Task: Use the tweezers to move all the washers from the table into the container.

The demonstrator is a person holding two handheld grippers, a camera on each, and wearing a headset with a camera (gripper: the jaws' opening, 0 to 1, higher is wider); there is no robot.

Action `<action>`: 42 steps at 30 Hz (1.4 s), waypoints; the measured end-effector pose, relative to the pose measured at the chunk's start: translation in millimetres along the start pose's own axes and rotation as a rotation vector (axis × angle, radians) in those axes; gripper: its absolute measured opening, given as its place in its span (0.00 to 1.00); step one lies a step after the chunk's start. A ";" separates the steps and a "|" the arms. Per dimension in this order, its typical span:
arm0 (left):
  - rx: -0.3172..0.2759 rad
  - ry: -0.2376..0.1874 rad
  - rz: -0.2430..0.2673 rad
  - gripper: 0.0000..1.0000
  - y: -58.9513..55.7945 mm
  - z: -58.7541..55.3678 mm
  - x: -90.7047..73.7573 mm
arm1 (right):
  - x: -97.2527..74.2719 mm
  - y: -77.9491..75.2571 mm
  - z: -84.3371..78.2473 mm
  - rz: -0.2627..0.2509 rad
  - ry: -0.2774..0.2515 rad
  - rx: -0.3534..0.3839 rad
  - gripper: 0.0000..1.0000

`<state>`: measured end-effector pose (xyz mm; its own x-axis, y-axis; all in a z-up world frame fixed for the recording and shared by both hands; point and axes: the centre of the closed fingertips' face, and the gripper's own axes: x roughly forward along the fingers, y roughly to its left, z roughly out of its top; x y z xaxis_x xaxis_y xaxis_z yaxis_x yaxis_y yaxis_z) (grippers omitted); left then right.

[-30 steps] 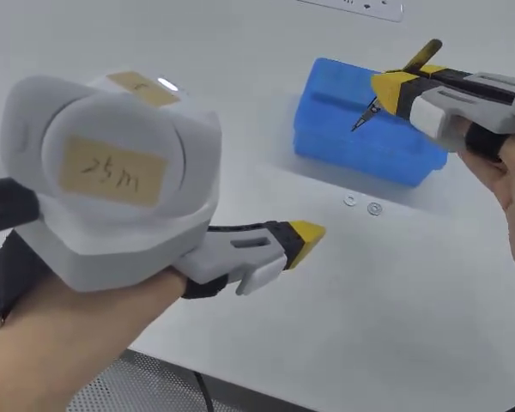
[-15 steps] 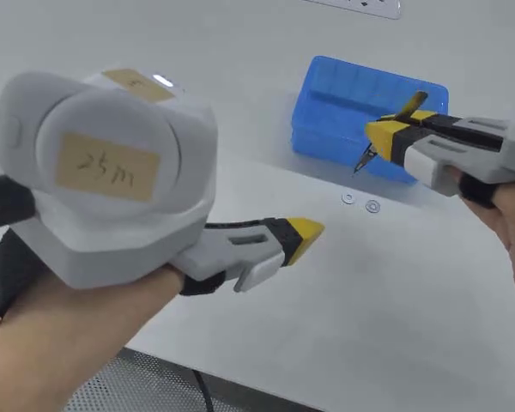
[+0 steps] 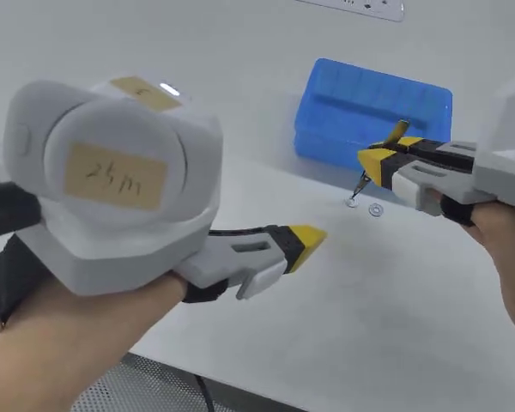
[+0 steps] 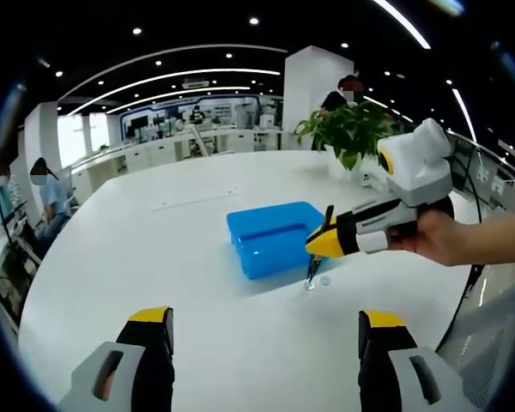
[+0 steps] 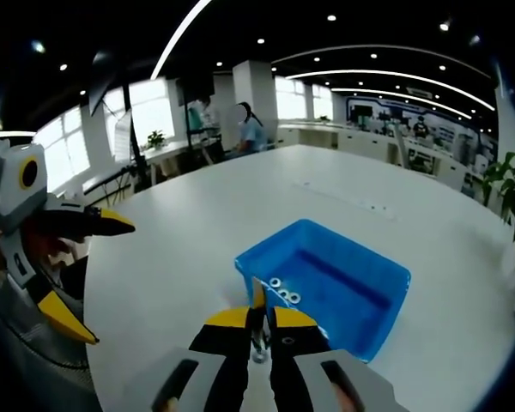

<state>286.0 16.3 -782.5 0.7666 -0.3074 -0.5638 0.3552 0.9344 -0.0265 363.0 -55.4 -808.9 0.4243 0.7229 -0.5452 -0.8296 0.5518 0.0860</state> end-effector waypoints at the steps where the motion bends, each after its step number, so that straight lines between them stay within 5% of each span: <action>1: 0.000 -0.001 0.001 0.91 0.6 0.4 0.1 | 0.0 -0.8 0.1 -0.003 -0.003 0.000 0.04; 25: 0.003 -0.004 0.004 0.90 1.1 1.3 -2.6 | -3.5 -2.4 0.3 -0.015 0.000 -0.024 0.03; 42: 0.010 -0.012 0.003 0.90 0.2 4.6 -3.5 | -25.2 -2.1 53.4 -0.026 -0.121 -0.036 0.03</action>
<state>285.9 16.7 -776.7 0.7739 -0.3071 -0.5539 0.3585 0.9334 -0.0165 373.4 -52.6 -750.8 0.4847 0.7550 -0.4417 -0.8295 0.5569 0.0417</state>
